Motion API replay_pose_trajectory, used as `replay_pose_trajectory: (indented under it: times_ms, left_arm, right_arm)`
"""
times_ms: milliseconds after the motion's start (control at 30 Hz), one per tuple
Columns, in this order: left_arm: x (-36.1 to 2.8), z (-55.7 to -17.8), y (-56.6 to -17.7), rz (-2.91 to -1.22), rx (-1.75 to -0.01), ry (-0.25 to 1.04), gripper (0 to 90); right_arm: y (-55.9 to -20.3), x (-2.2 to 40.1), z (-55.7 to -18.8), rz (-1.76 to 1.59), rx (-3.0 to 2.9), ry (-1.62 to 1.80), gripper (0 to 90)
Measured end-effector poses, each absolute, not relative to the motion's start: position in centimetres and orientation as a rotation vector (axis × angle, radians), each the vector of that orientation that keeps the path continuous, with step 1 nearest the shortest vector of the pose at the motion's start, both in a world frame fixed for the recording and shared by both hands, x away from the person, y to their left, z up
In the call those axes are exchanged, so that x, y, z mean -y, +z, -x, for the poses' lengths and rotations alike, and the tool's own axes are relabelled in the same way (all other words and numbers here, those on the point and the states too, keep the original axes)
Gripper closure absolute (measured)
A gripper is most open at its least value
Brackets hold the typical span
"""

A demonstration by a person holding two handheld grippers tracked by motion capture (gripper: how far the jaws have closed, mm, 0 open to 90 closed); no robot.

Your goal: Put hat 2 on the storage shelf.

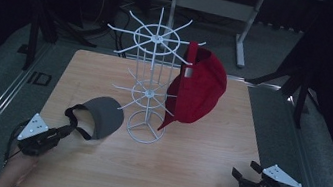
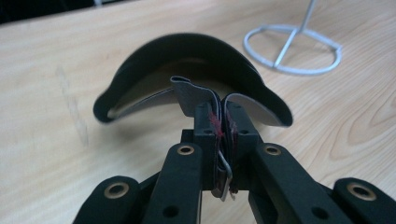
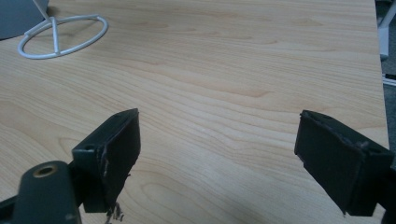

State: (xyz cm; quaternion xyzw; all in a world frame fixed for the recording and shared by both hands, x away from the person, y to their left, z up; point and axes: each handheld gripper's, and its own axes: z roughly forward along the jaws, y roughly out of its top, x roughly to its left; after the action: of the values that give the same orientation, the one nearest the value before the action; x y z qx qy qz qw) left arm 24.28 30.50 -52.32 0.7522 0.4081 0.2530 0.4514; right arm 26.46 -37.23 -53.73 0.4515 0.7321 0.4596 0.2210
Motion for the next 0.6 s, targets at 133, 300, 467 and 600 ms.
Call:
replay_pose_trajectory:
  times_ms: [133, 300, 467, 600]
  left_arm:
    - [-30.1, -24.6, -50.8, -1.825, -0.934, 0.646, 85.6]
    - [-29.5, -24.9, -49.3, -1.773, -0.808, 0.669, 85.6]
    - [-29.0, -25.3, -48.0, -1.721, -0.715, 0.665, 85.6]
    - [-28.8, -25.6, -47.3, -1.690, -0.671, 0.653, 85.5]
  right_arm:
    - [-53.7, 37.3, -26.4, -1.251, -2.020, 1.281, 14.3]
    - [-53.8, 37.6, -26.4, -1.266, -2.003, 1.312, 14.2]
    - [-53.8, 37.7, -26.4, -1.279, -2.002, 1.321, 14.2]
    - [-53.6, 37.8, -26.4, -1.276, -1.993, 1.350, 14.3]
